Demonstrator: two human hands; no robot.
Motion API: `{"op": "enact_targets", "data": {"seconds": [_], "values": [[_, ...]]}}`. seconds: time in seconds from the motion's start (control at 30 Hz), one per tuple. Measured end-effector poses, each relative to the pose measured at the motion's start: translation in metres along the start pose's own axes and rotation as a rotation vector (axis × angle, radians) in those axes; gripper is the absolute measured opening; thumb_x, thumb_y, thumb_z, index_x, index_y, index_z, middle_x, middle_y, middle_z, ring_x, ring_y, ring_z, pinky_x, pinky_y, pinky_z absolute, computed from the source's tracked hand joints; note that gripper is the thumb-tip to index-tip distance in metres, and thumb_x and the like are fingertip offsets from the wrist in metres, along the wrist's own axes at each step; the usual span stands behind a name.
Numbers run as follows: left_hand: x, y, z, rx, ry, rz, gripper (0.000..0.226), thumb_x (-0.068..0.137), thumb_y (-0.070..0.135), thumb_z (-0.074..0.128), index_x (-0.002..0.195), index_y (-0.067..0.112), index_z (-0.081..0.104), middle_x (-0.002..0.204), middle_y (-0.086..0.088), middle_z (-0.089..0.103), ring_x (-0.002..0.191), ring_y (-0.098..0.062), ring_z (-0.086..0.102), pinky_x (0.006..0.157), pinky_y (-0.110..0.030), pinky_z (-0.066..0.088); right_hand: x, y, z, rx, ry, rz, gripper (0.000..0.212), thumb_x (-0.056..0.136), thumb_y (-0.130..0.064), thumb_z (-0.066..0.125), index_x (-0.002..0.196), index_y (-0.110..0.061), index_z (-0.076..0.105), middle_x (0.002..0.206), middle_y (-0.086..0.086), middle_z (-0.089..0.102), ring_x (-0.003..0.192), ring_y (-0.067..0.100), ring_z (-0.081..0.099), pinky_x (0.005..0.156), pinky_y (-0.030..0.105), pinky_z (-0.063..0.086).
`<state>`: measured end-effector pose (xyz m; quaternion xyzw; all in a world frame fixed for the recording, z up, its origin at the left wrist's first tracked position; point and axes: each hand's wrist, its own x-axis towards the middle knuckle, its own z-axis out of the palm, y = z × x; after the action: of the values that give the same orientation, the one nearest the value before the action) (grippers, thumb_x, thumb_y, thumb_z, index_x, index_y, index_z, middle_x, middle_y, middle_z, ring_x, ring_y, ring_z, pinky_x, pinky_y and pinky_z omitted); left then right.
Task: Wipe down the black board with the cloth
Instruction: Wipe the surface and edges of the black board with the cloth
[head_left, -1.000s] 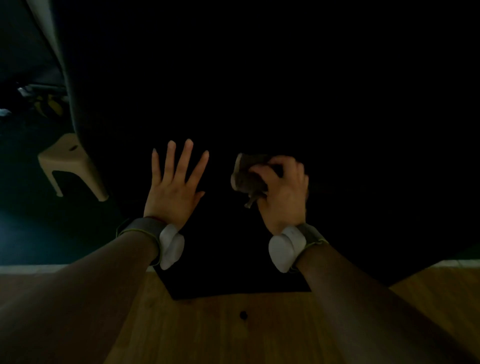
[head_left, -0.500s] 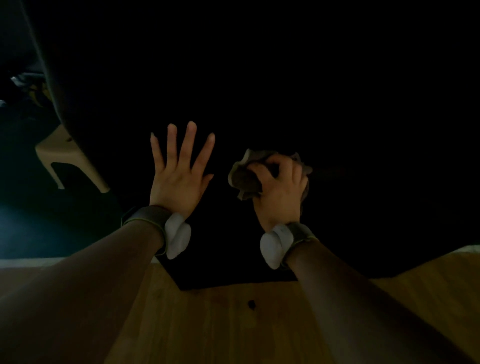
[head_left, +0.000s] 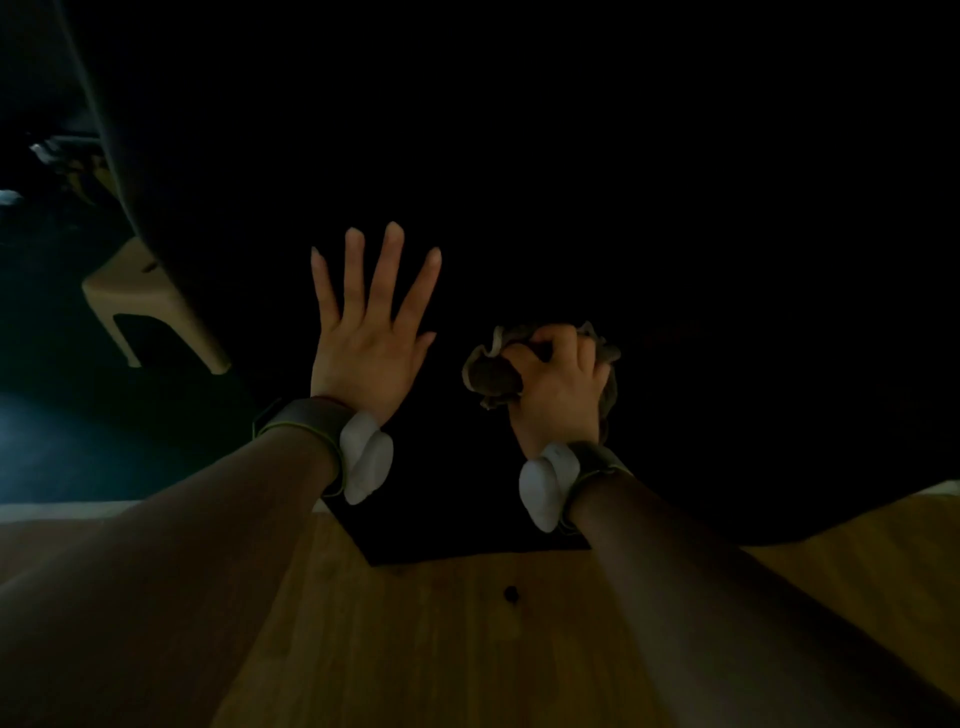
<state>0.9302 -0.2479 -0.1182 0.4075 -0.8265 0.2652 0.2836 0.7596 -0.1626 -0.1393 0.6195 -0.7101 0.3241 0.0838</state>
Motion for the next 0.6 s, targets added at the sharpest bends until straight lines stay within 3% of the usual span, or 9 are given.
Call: {"op": "enact_targets", "data": {"seconds": [0.1, 0.2, 0.4, 0.6], "values": [[-0.001, 0.000, -0.004, -0.005, -0.010, 0.004, 0.071, 0.092, 0.040, 0.051, 0.148, 0.014, 0.017, 0.150, -0.023, 0.009, 0.136, -0.047, 0.004, 0.108, -0.066, 0.003, -0.009, 0.011, 0.011, -0.057, -0.247, 0.026, 0.029, 0.087, -0.024, 0.064, 0.116, -0.023, 0.063, 0.126, 0.015, 0.044, 0.114, 0.039, 0.037, 0.092, 0.052, 0.032], [-0.002, 0.001, -0.008, -0.028, -0.033, 0.008, 0.068, 0.093, 0.040, 0.049, 0.147, 0.013, 0.018, 0.150, -0.028, 0.018, 0.135, -0.047, 0.006, 0.108, -0.065, 0.002, -0.017, 0.021, 0.017, -0.033, -0.446, 0.153, 0.039, 0.091, -0.028, 0.057, 0.130, -0.028, 0.052, 0.136, 0.009, 0.033, 0.122, 0.033, 0.028, 0.101, 0.050, 0.029], [-0.003, 0.001, -0.021, -0.007, -0.129, 0.010, 0.069, 0.092, 0.043, 0.042, 0.149, 0.014, 0.017, 0.153, -0.025, 0.014, 0.139, -0.046, 0.006, 0.110, -0.064, 0.003, -0.014, 0.016, -0.005, 0.068, -0.415, 0.080, 0.037, 0.086, -0.019, 0.059, 0.123, -0.025, 0.058, 0.131, 0.009, 0.038, 0.118, 0.032, 0.032, 0.096, 0.047, 0.033], [-0.003, 0.002, -0.055, -0.031, -0.269, 0.010, 0.073, 0.086, 0.037, 0.053, 0.149, 0.017, 0.023, 0.156, -0.018, 0.010, 0.142, -0.042, 0.008, 0.112, -0.062, 0.004, 0.005, 0.006, -0.040, 0.153, -0.439, 0.017, 0.036, 0.090, -0.026, 0.058, 0.126, -0.024, 0.057, 0.132, 0.013, 0.041, 0.118, 0.035, 0.033, 0.098, 0.053, 0.037]]}}
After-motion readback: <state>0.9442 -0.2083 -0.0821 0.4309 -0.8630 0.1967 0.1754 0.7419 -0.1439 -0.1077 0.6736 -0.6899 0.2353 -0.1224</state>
